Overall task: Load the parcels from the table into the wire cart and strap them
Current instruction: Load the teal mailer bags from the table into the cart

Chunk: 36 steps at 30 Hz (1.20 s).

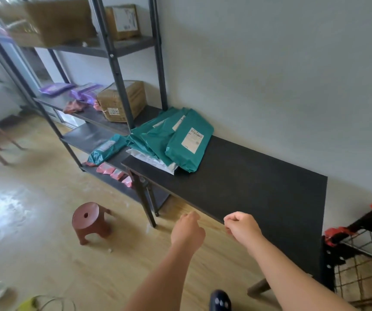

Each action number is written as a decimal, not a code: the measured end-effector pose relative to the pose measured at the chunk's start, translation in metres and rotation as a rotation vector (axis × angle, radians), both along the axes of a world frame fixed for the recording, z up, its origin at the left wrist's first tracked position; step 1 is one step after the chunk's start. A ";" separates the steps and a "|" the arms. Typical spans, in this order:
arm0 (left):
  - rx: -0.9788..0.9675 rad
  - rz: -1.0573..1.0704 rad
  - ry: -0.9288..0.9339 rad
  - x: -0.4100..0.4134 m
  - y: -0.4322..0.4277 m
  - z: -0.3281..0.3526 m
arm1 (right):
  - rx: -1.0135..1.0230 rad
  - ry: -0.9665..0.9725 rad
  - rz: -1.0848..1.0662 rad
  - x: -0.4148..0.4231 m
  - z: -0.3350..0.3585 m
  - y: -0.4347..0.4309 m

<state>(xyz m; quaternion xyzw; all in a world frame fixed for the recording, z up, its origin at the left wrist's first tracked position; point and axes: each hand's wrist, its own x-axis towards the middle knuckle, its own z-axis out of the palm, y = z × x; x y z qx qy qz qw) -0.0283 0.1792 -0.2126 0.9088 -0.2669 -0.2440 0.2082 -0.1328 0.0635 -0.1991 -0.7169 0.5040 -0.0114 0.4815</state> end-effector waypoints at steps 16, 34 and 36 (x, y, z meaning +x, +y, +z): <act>0.021 0.075 -0.002 0.159 -0.074 0.005 | 0.085 -0.028 0.027 0.161 -0.028 -0.094; -0.136 0.138 -0.255 0.259 -0.177 0.023 | 0.147 -0.036 -0.083 0.264 -0.038 -0.180; -0.098 0.121 -0.263 0.270 -0.179 0.016 | 0.147 -0.051 -0.116 0.267 -0.039 -0.188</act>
